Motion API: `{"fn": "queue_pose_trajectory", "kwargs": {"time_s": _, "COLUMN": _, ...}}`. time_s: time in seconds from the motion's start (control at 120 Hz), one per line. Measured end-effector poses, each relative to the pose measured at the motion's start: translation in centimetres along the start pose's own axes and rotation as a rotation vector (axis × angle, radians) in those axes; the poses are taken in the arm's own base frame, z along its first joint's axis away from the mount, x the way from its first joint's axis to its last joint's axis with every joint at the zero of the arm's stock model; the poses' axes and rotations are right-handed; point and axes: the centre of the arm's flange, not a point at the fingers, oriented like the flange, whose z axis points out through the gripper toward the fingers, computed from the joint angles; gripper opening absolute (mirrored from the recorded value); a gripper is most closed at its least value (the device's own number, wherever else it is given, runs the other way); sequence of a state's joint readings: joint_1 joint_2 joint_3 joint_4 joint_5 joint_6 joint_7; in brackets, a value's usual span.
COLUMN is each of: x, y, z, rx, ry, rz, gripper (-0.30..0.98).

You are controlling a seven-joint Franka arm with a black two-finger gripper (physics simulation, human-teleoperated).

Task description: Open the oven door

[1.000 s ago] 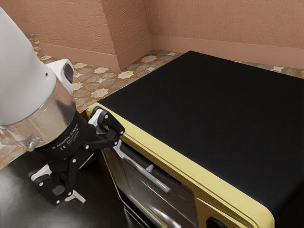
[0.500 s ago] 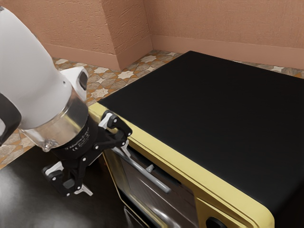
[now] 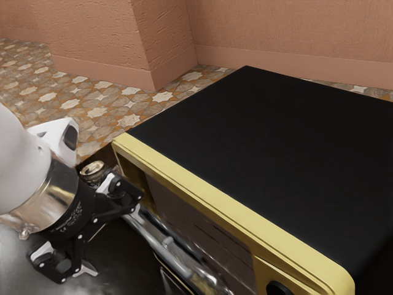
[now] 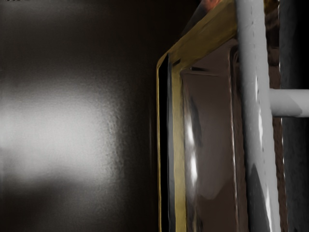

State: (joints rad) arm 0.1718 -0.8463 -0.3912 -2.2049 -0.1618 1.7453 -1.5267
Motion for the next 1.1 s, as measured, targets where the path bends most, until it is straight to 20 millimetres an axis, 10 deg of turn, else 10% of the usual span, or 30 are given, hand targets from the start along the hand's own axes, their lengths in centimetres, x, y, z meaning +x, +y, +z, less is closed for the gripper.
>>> {"fn": "queue_pose_trajectory", "kwargs": {"time_s": 0.3, "x": -3.7, "y": -12.6, "z": 0.9, "rx": -0.187, "ry": 0.102, "rz": -0.096, "gripper": 0.69}}
{"fn": "queue_pose_trajectory", "kwargs": {"time_s": 0.383, "x": -10.1, "y": -18.2, "z": 1.5, "rx": -0.341, "ry": 0.246, "rz": -0.064, "gripper": 0.68}}
{"fn": "queue_pose_trajectory", "kwargs": {"time_s": 0.458, "x": -12.8, "y": -18.7, "z": 3.2, "rx": -0.302, "ry": 0.274, "rz": -0.043, "gripper": 0.68}}
{"fn": "queue_pose_trajectory", "kwargs": {"time_s": 0.583, "x": -23.8, "y": -22.7, "z": -3.1, "rx": -0.37, "ry": 0.418, "rz": 0.076, "gripper": 0.68}}
{"fn": "queue_pose_trajectory", "kwargs": {"time_s": 0.675, "x": -33.6, "y": -30.8, "z": -8.3, "rx": -0.476, "ry": 0.546, "rz": 0.168, "gripper": 0.68}}
{"fn": "queue_pose_trajectory", "kwargs": {"time_s": 0.733, "x": -36.2, "y": -34.5, "z": -9.4, "rx": -0.496, "ry": 0.599, "rz": 0.164, "gripper": 0.68}}
{"fn": "queue_pose_trajectory", "kwargs": {"time_s": 0.783, "x": -33.9, "y": -33.2, "z": -12.2, "rx": -0.449, "ry": 0.578, "rz": 0.091, "gripper": 0.68}}
{"fn": "queue_pose_trajectory", "kwargs": {"time_s": 0.833, "x": -29.1, "y": -25.3, "z": -18.3, "rx": -0.331, "ry": 0.536, "rz": 0.019, "gripper": 0.68}}
{"fn": "queue_pose_trajectory", "kwargs": {"time_s": 0.908, "x": -11.2, "y": -11.5, "z": -24.9, "rx": -0.139, "ry": 0.274, "rz": -0.174, "gripper": 0.68}}
{"fn": "queue_pose_trajectory", "kwargs": {"time_s": 0.992, "x": 4.1, "y": -3.1, "z": -16.2, "rx": 0.127, "ry": 0.1, "rz": -0.349, "gripper": 0.69}}
{"fn": "queue_pose_trajectory", "kwargs": {"time_s": 1.1, "x": 10.1, "y": -1.1, "z": -5.0, "rx": 0.331, "ry": -0.018, "rz": -0.461, "gripper": 0.69}}
